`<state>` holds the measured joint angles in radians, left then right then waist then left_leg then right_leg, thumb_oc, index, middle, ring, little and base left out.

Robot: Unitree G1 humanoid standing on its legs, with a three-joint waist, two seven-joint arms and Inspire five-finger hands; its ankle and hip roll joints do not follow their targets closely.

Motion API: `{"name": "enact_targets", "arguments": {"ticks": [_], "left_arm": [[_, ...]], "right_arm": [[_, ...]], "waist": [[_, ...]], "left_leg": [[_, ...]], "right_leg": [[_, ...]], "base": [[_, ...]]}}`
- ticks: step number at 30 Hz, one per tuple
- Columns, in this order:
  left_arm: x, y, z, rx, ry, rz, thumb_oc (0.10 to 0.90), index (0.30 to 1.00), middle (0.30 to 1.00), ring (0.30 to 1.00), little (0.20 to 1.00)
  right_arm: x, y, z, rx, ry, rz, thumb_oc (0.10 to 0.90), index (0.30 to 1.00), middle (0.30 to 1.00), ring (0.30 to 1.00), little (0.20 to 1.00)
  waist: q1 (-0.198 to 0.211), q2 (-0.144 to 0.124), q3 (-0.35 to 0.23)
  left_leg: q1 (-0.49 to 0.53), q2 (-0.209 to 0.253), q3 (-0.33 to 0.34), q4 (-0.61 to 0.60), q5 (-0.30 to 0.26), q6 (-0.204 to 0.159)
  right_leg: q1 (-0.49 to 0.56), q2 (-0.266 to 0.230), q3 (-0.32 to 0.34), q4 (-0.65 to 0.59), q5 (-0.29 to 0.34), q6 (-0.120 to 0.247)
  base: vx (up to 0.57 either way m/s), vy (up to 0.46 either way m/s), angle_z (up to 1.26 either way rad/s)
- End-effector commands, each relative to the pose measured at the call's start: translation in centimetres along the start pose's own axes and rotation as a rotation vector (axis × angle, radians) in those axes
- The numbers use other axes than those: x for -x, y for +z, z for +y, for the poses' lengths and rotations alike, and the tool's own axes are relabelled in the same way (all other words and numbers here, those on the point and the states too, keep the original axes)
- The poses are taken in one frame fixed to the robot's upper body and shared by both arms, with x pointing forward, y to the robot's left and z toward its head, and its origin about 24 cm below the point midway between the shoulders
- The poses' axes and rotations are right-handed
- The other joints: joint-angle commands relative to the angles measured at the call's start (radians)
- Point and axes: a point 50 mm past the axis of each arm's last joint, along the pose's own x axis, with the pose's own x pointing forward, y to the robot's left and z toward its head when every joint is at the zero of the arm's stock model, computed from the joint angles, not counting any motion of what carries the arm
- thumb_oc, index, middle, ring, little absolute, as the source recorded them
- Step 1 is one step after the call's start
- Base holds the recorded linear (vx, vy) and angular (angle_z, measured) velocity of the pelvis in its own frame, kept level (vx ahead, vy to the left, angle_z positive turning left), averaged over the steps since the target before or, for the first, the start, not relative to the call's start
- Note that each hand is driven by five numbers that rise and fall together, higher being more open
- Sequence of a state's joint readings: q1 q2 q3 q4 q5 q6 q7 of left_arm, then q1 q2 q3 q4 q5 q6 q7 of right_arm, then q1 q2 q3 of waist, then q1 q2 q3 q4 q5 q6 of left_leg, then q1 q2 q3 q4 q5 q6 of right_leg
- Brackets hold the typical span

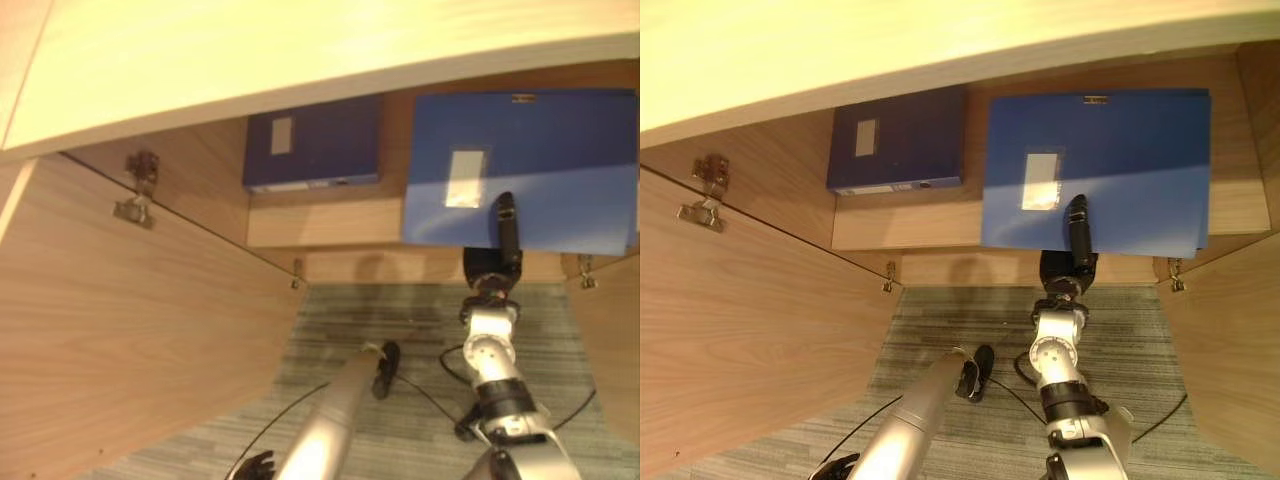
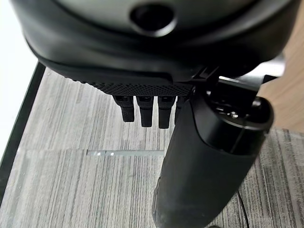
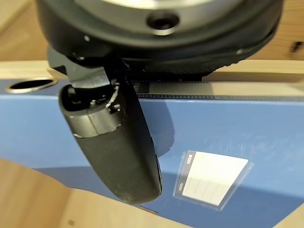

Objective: Put the empty folder in the office cabinet

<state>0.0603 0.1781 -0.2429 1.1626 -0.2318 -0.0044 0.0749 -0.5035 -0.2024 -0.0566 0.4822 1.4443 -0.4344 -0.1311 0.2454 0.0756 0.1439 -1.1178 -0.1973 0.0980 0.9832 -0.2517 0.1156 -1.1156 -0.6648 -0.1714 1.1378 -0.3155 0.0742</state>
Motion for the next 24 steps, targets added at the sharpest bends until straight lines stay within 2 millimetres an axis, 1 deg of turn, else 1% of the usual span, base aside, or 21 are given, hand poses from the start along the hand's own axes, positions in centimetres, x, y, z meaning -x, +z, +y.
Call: {"name": "enact_targets", "arguments": {"ticks": [1,2,3,4,5,6,7,8,9,11,12,14,15,16,17,23,24], "left_arm": [[1.1,-5.3,1.3,-0.05,0.04,0.162,0.8,0.9,0.9,0.9,0.9],[1.1,-5.2,1.3,-0.051,0.038,0.159,0.8,0.9,0.9,0.9,0.9],[1.1,-5.4,1.3,-0.055,0.036,0.164,0.8,0.9,0.9,0.9,0.9],[1.2,-5.4,1.1,-0.054,0.031,0.159,0.8,0.9,0.9,0.9,0.9],[1.3,-5.7,1.2,-0.058,0.024,0.167,0.8,0.9,0.9,0.9,0.9],[1.3,-5.6,1.2,-0.058,0.021,0.165,0.8,0.9,0.9,0.9,0.9],[1.5,-6.3,1.7,-0.069,0.03,0.185,0.8,0.9,0.9,0.9,0.9],[1.5,-6.2,1.6,-0.069,0.028,0.183,0.8,0.9,0.9,0.9,0.9],[1.6,-6.5,1.9,-0.085,0.032,0.198,0.8,0.9,0.9,0.9,0.9],[1.6,-6.6,2.0,-0.09,0.031,0.197,0.8,0.9,0.9,0.9,0.9],[1.7,-6.6,2.3,-0.099,0.033,0.198,0.8,0.9,0.9,0.9,0.9],[1.7,-6.6,2.7,-0.097,0.045,0.199,0.8,0.9,0.9,0.9,0.9],[1.7,-6.5,2.6,-0.097,0.042,0.197,0.8,0.9,0.9,0.9,0.9],[1.7,-6.7,2.8,-0.102,0.042,0.202,0.8,0.9,0.9,0.9,0.9],[1.7,-6.6,2.8,-0.106,0.04,0.198,0.8,0.9,0.9,0.9,0.9],[1.8,-6.3,2.7,-0.125,0.029,0.178,0.8,0.9,0.9,0.9,0.9],[1.7,-5.7,2.6,-0.124,0.019,0.148,0.8,0.9,0.9,0.9,0.9]], "right_arm": [[-3.5,5.4,11.9,-0.039,0.343,-0.223,0.4,0.3,0.3,0.3,0.3],[-3.6,5.6,12.1,-0.038,0.344,-0.226,0.4,0.3,0.3,0.3,0.3],[-4.4,6.6,13.0,-0.026,0.336,-0.255,0.4,0.3,0.3,0.3,0.3],[-5.0,7.7,14.1,-0.017,0.331,-0.277,0.4,0.3,0.3,0.3,0.3],[-5.7,9.1,15.8,0.013,0.336,-0.305,0.4,0.3,0.3,0.3,0.3],[-5.8,9.2,15.9,0.015,0.338,-0.307,0.4,0.3,0.3,0.3,0.3],[-6.4,10.6,16.9,0.064,0.311,-0.332,0.4,0.3,0.3,0.3,0.3],[-6.5,10.7,17.1,0.065,0.312,-0.333,0.4,0.3,0.3,0.3,0.3],[-7.1,12.0,17.5,0.112,0.27,-0.35,0.4,0.3,0.3,0.3,0.3],[-7.4,12.4,17.8,0.147,0.254,-0.349,0.4,0.3,0.3,0.3,0.3],[-7.7,12.8,18.4,0.204,0.24,-0.345,0.4,0.3,0.3,0.3,0.3],[-8.1,13.6,18.7,0.291,0.208,-0.338,0.4,0.3,0.3,0.3,0.3],[-8.1,13.7,18.9,0.293,0.209,-0.337,0.4,0.3,0.3,0.3,0.3],[-8.4,13.9,19.0,0.357,0.183,-0.325,0.4,0.3,0.3,0.3,0.3],[-8.4,13.8,19.3,0.378,0.185,-0.317,0.4,0.3,0.3,0.3,0.3],[-8.6,13.8,19.7,0.372,0.171,-0.29,0.4,0.3,0.3,0.3,0.3],[-8.6,14.0,20.0,0.371,0.176,-0.296,0.4,0.3,0.3,0.3,0.3]], "waist": [[0.018,-0.003,-0.011],[0.02,-0.002,-0.009],[0.025,-0.001,-0.013],[0.029,0.001,-0.018],[0.034,0.004,-0.025],[0.035,0.006,-0.024],[0.039,0.004,-0.03],[0.04,0.006,-0.029],[0.043,0.008,-0.031],[0.045,0.007,-0.03],[0.051,0.008,-0.025],[0.056,0.01,-0.017],[0.056,0.011,-0.017],[0.06,0.011,-0.009],[0.061,0.011,-0.003],[0.068,0.022,0.021],[0.071,0.024,0.026]], "left_leg": [[0.017,-0.052,-0.027,-0.099,-0.032,0.0],[0.015,-0.052,-0.027,-0.098,-0.032,0.0],[0.01,-0.053,-0.028,-0.097,-0.031,-0.001],[0.005,-0.054,-0.026,-0.097,-0.03,-0.002],[0.001,-0.054,-0.024,-0.1,-0.028,-0.001],[-0.001,-0.055,-0.024,-0.1,-0.027,-0.001],[-0.003,-0.055,-0.026,-0.105,-0.026,-0.002],[-0.004,-0.055,-0.026,-0.105,-0.026,-0.002],[-0.011,-0.055,-0.024,-0.107,-0.024,-0.003],[-0.013,-0.054,-0.024,-0.108,-0.022,-0.004],[-0.021,-0.055,-0.023,-0.11,-0.018,-0.004],[-0.032,-0.054,-0.025,-0.111,-0.012,-0.006],[-0.033,-0.054,-0.024,-0.111,-0.012,-0.006],[-0.042,-0.054,-0.026,-0.112,-0.008,-0.007],[-0.046,-0.053,-0.028,-0.111,-0.007,-0.008],[-0.077,-0.051,-0.031,-0.092,-0.005,-0.015],[-0.09,-0.054,-0.033,-0.086,-0.003,-0.016]], "right_leg": [[0.025,0.016,0.076,-0.055,0.01,-0.013],[0.023,0.015,0.076,-0.054,0.009,-0.013],[0.018,0.014,0.078,-0.05,0.005,-0.013],[0.013,0.013,0.08,-0.046,0.003,-0.013],[0.008,0.012,0.081,-0.044,-0.001,-0.013],[0.007,0.012,0.081,-0.044,-0.001,-0.013],[0.004,0.01,0.079,-0.043,-0.005,-0.013],[0.003,0.01,0.079,-0.043,-0.005,-0.013],[-0.003,0.011,0.078,-0.041,-0.007,-0.013],[-0.005,0.011,0.078,-0.041,-0.008,-0.014],[-0.011,0.013,0.076,-0.041,-0.01,-0.014],[-0.022,0.014,0.077,-0.037,-0.008,-0.014],[-0.024,0.014,0.078,-0.037,-0.008,-0.014],[-0.033,0.016,0.077,-0.036,-0.006,-0.015],[-0.037,0.016,0.077,-0.035,-0.008,-0.016],[-0.054,0.015,0.071,-0.022,-0.014,-0.019],[-0.06,0.016,0.066,-0.018,-0.019,-0.02]], "base": [[0.02,-0.015,-0.04],[0.0,0.0,0.0],[0.0,0.0,0.0],[0.0,0.0,0.0],[0.0,0.0,0.0],[0.01,-0.023,0.03],[0.0,-0.013,0.05],[0.01,-0.019,0.13],[0.0,-0.015,0.15],[-0.01,-0.021,-0.05],[-0.03,-0.021,-0.54],[-0.02,-0.019,0.01],[-0.02,-0.027,0.49],[-0.02,-0.039,0.09],[-0.03,-0.053,-0.03],[-0.01,-0.038,0.13],[0.0,-0.032,-0.02]]}}
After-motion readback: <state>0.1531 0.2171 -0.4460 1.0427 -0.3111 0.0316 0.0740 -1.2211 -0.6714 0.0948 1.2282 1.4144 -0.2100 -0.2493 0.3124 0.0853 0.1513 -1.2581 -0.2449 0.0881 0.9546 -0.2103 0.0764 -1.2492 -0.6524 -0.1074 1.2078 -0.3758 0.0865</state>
